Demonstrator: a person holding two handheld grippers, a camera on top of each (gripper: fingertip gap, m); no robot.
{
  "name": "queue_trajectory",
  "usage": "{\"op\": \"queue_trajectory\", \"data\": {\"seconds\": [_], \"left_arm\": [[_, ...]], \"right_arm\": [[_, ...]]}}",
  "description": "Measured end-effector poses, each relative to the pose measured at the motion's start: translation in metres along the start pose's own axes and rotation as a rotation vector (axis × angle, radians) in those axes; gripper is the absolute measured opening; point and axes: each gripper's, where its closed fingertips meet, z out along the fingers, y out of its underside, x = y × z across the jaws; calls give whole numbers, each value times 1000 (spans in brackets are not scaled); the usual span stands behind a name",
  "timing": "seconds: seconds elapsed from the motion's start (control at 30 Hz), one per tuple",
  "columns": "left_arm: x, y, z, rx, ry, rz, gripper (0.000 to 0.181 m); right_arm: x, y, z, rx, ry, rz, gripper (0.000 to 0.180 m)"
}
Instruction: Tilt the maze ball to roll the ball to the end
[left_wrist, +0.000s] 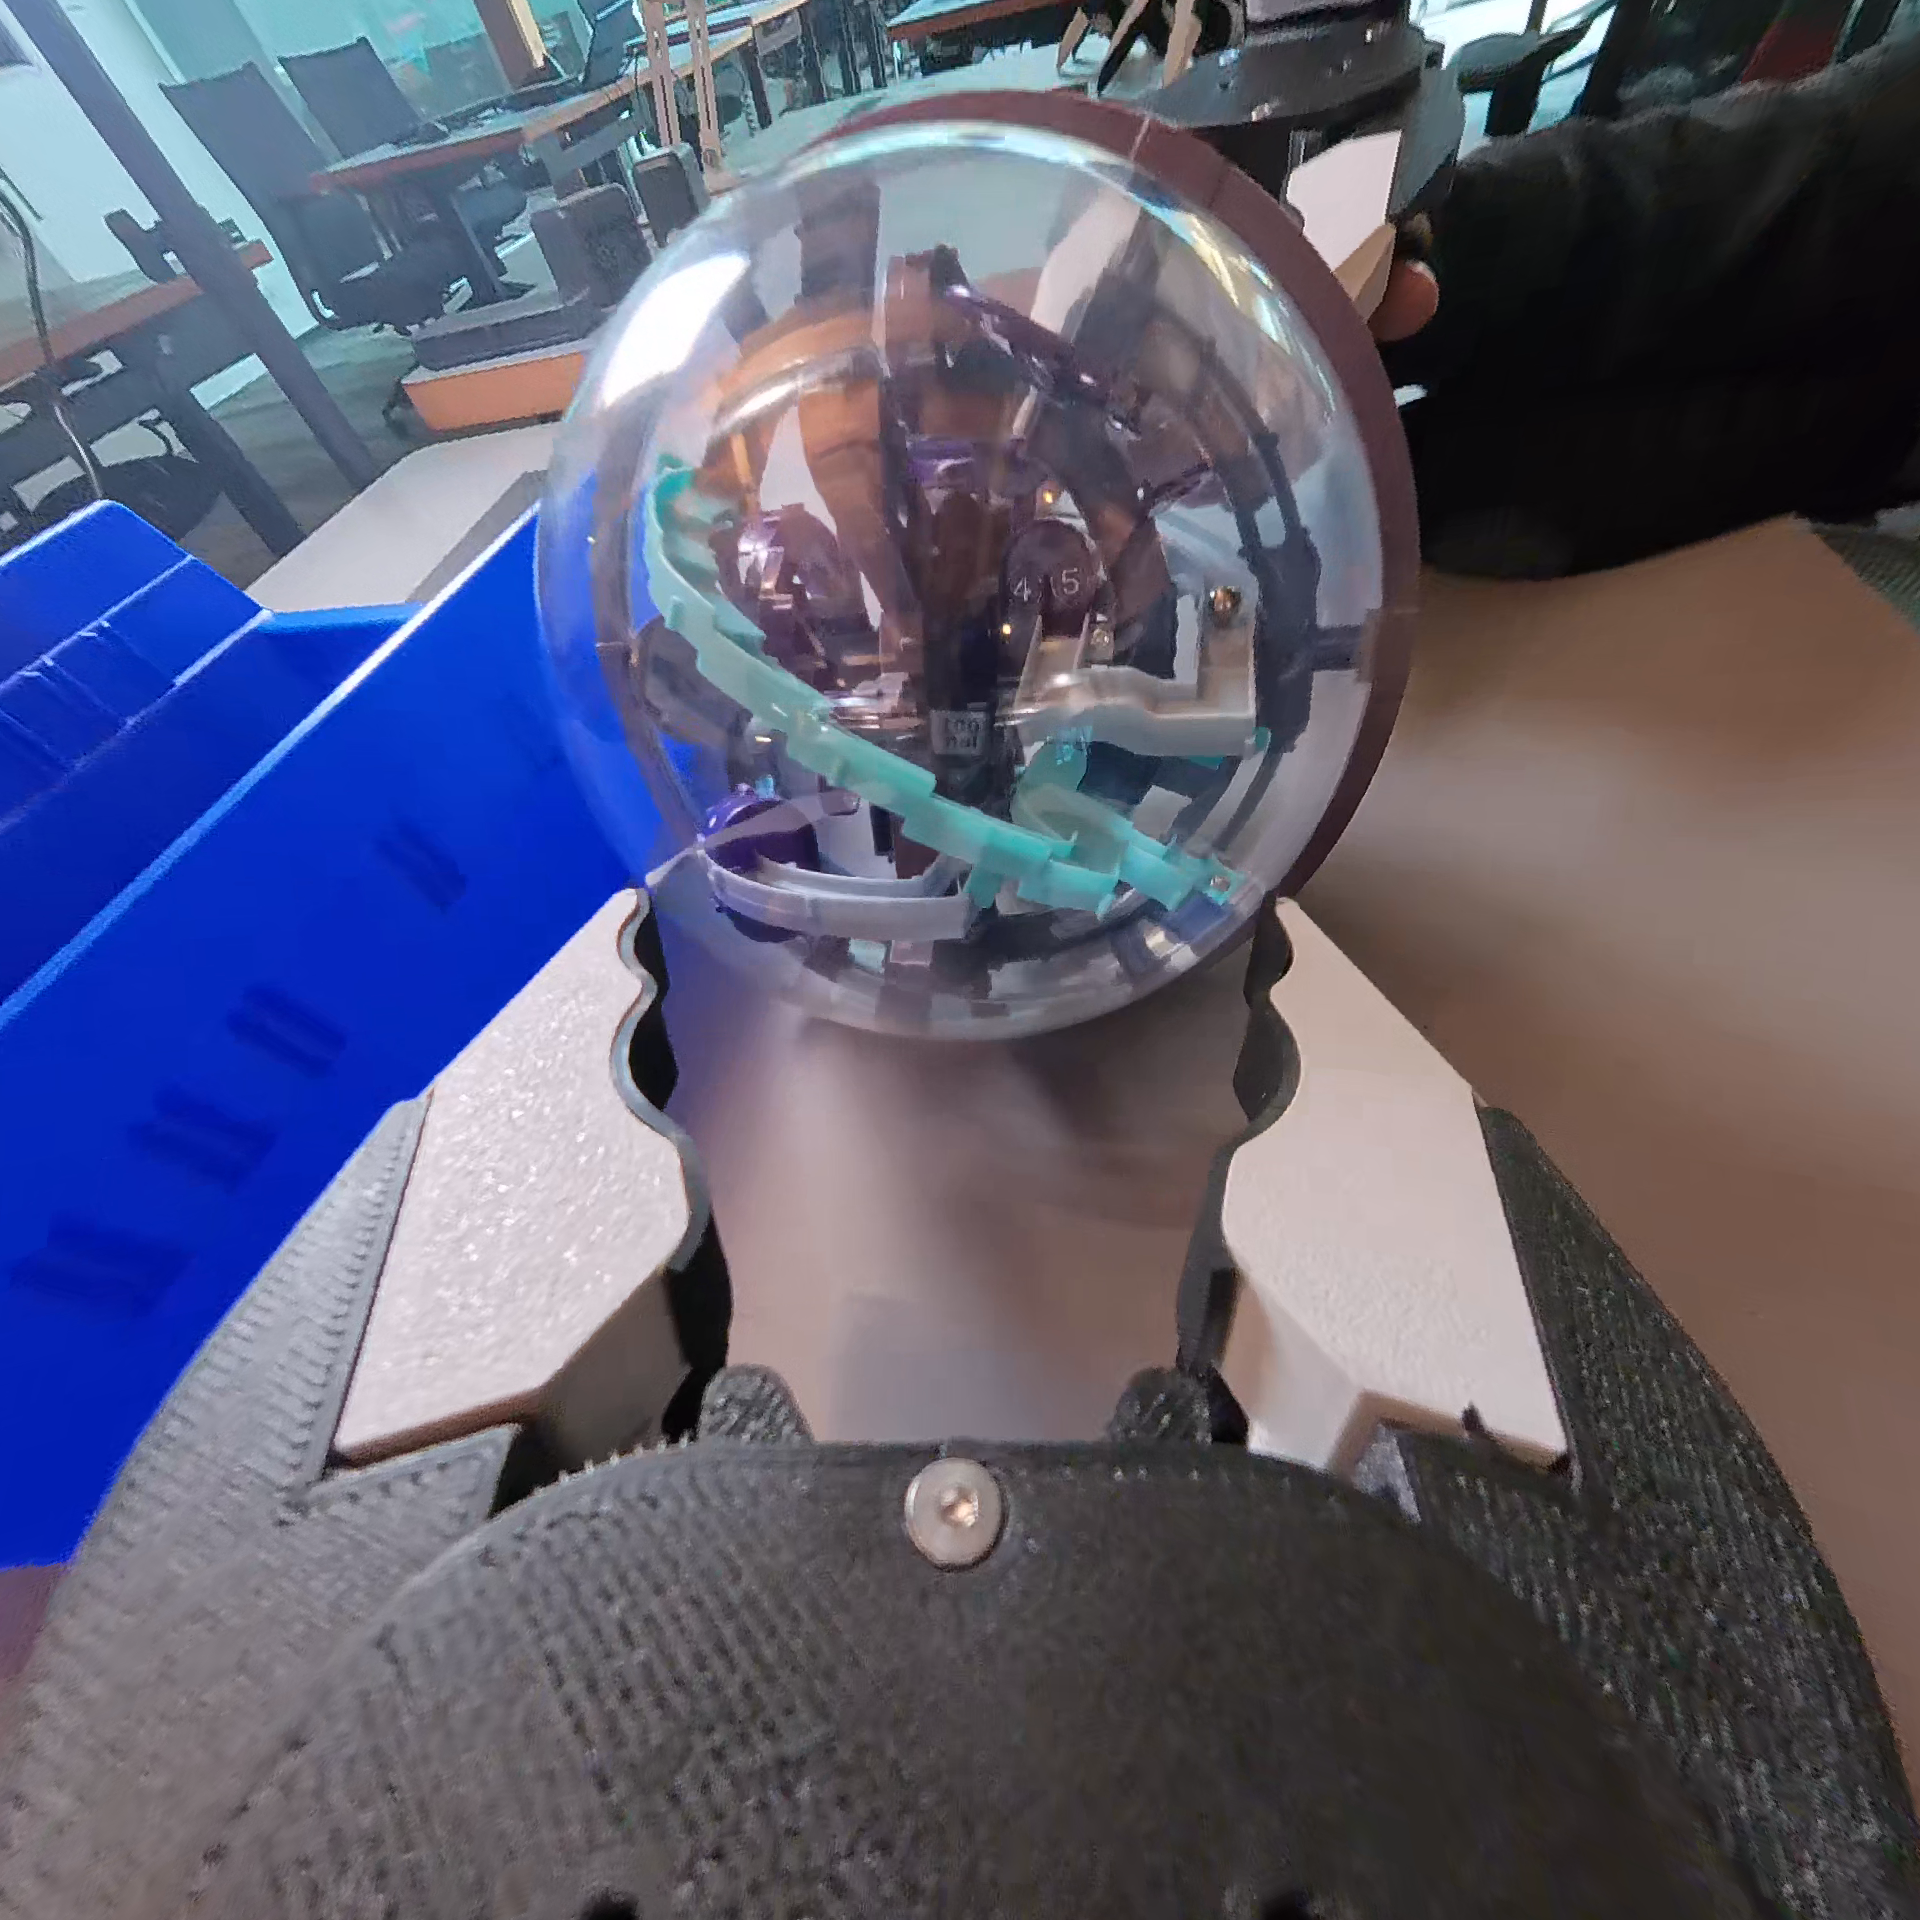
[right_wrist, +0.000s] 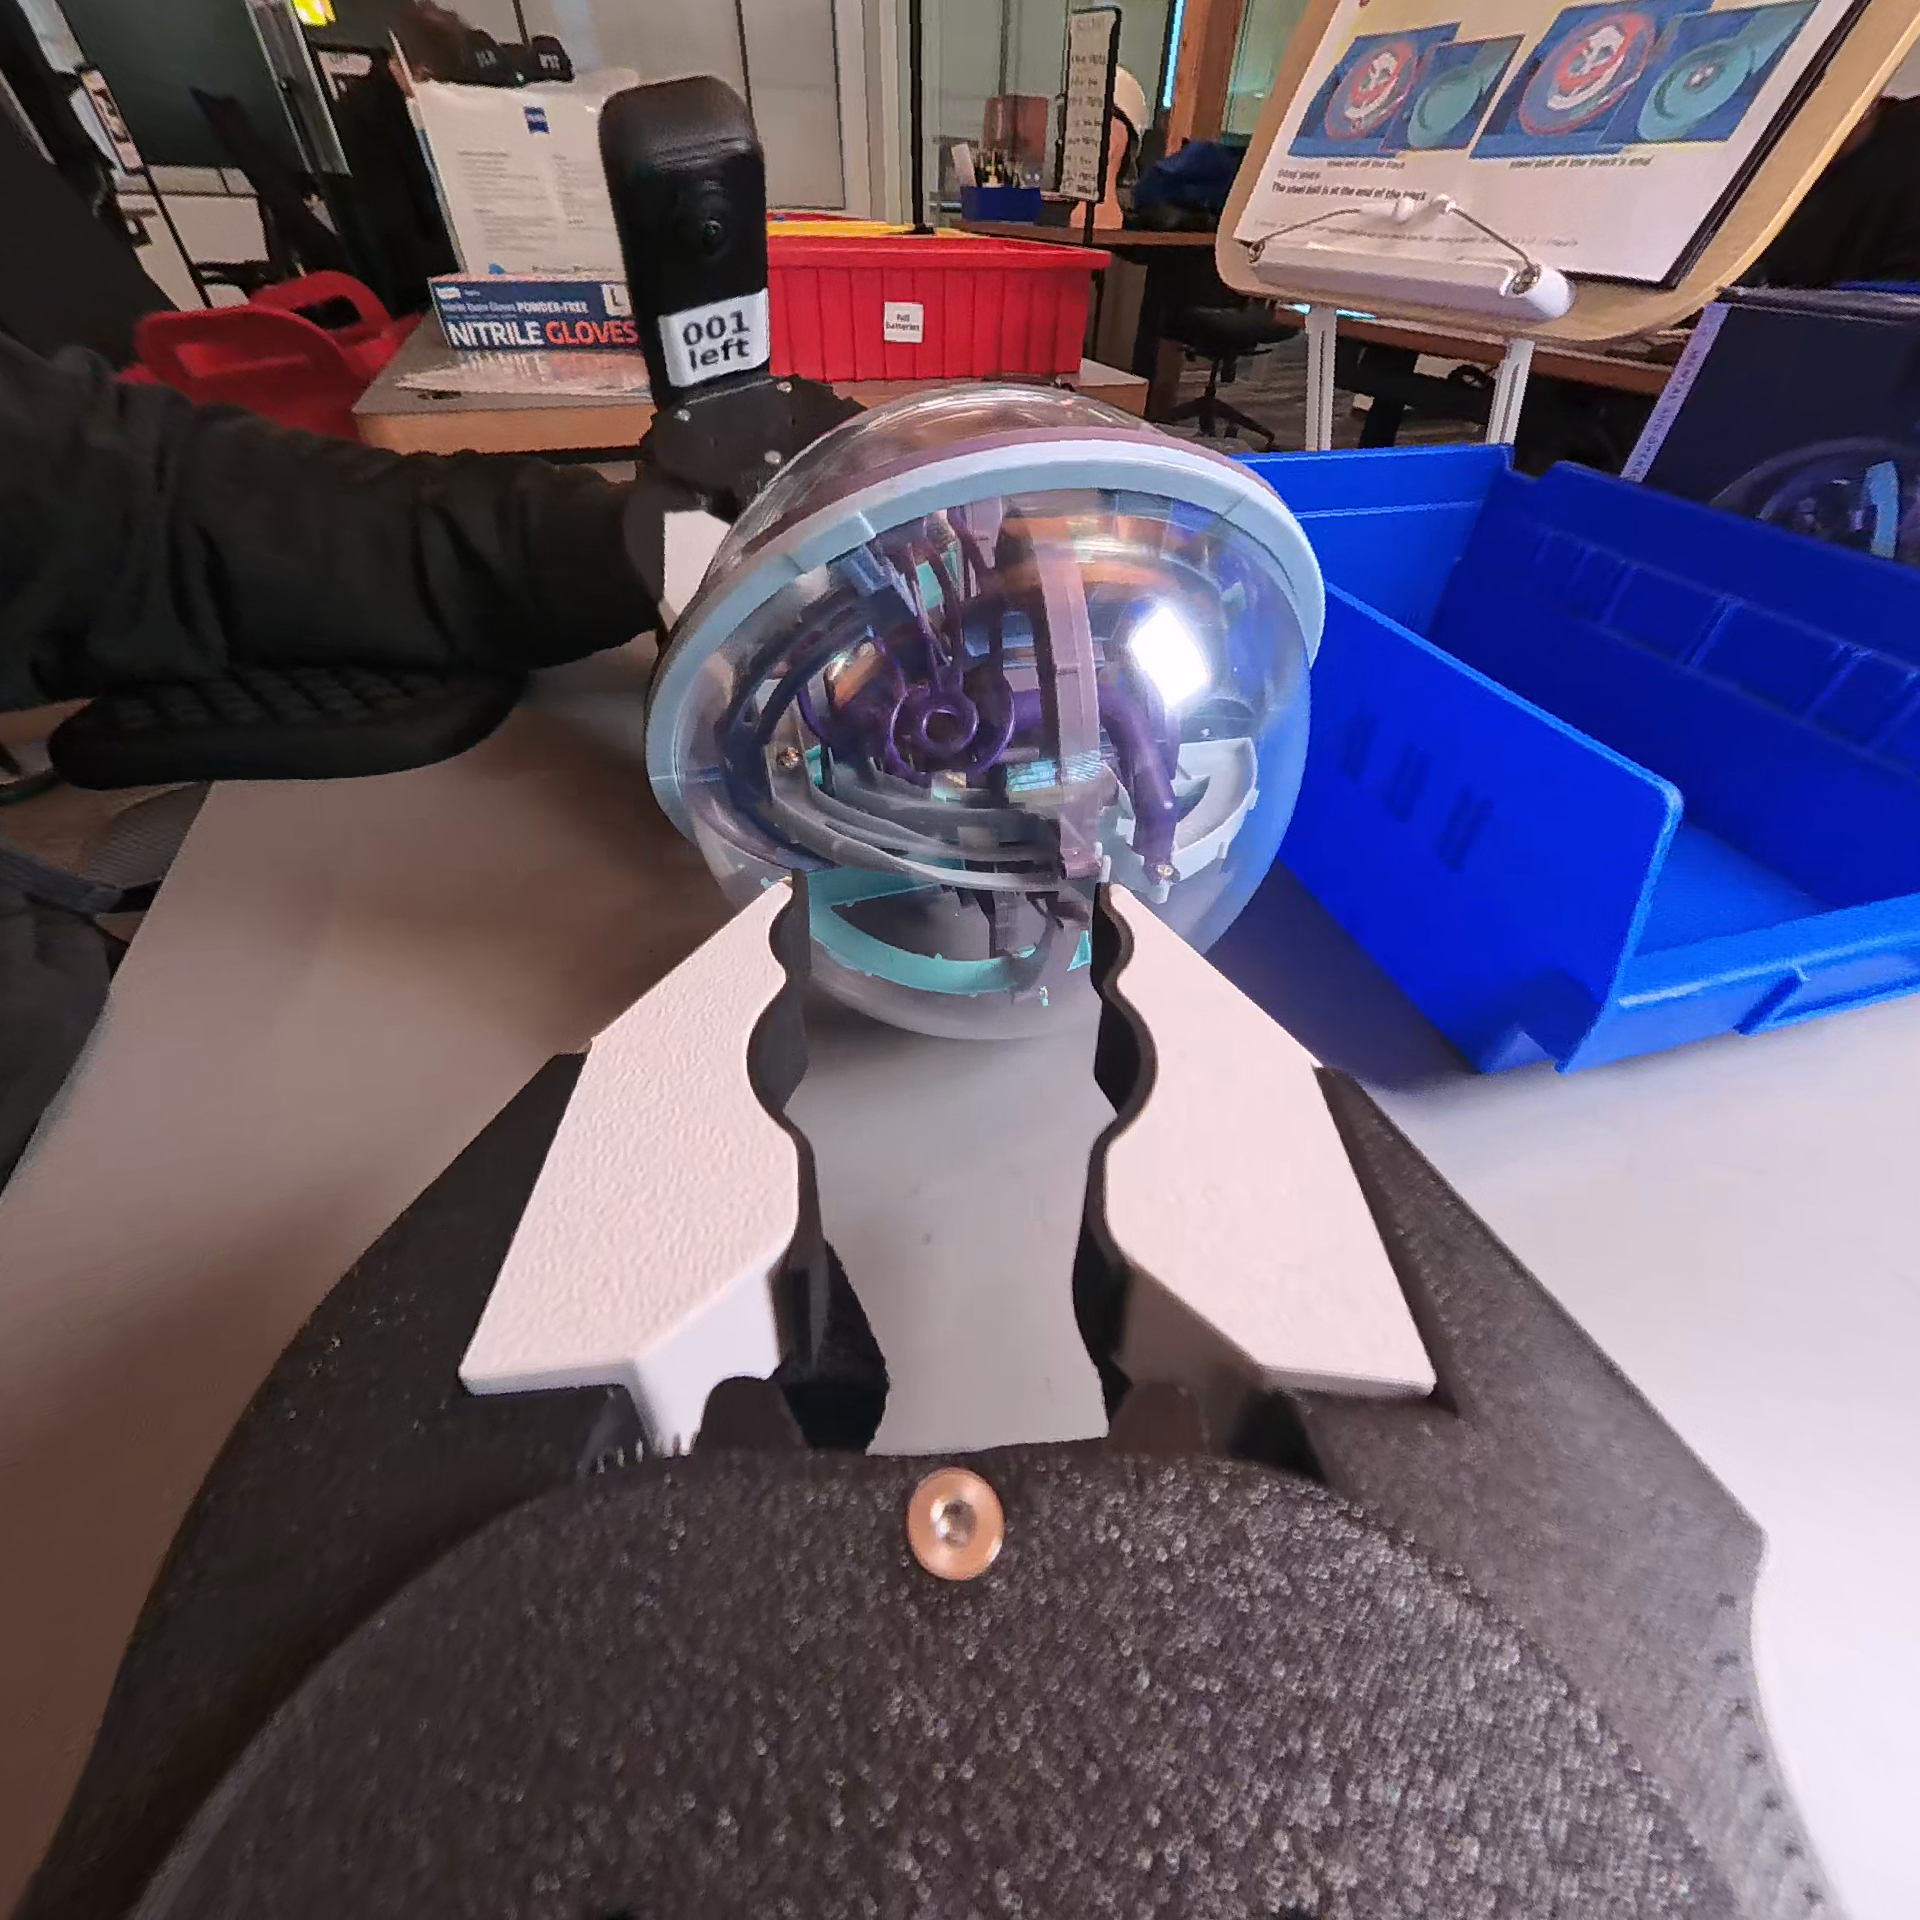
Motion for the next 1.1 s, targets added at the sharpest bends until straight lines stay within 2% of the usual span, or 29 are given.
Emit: {"op": "queue_trajectory", "data": {"seconds": [0.23, 0.4, 0.7, 0.8, 0.97, 1.1], "left_arm": [[0, -23, -17, 86, 13, -124, 121], [3, -23, -5, 49, -12, -128, 126], [-4, -19, -15, 101, 36, -167, 118], [-7, -21, -17, 115, 31, -163, 113], [-10, -18, -16, 107, 28, -167, 110], [-14, -17, -21, 86, -27, -159, 108]], "right_arm": [[-4, -1, 2, -3, 3, -16, 53], [-10, -1, 5, -12, -8, -31, 52], [-16, 1, 9, -43, -35, -68, 52], [-1, -2, 6, -37, -19, -44, 60], [16, 4, 14, -82, -52, 4, 83], [16, 4, 20, -86, -59, 6, 84]]}}
